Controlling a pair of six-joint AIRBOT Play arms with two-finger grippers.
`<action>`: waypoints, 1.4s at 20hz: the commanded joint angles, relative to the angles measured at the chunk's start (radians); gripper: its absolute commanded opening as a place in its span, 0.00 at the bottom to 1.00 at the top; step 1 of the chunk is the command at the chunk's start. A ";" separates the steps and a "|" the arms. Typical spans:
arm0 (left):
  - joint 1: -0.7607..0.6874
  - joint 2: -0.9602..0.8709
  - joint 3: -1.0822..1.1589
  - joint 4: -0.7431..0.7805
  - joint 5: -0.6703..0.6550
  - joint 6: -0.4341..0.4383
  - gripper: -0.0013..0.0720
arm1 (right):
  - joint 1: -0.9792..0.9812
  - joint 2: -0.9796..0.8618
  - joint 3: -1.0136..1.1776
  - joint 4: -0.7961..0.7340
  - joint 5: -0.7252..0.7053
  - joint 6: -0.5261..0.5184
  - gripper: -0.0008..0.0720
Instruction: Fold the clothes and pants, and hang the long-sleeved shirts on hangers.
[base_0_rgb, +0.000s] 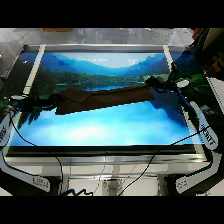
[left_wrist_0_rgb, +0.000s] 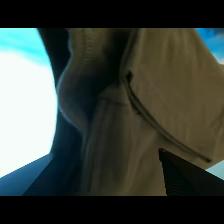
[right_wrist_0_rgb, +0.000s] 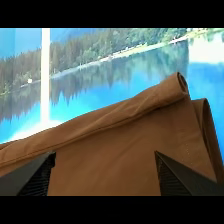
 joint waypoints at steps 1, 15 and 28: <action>-0.022 -0.043 0.004 -0.127 -0.016 0.079 0.98 | 0.000 0.000 0.000 0.000 0.004 0.001 0.95; -0.229 -0.055 0.065 -0.122 0.146 0.190 0.03 | 0.006 0.001 0.038 0.015 0.125 -0.008 0.32; -0.238 0.430 0.091 0.000 -0.228 -0.010 0.03 | 0.419 -0.041 0.138 -0.153 0.043 0.129 0.02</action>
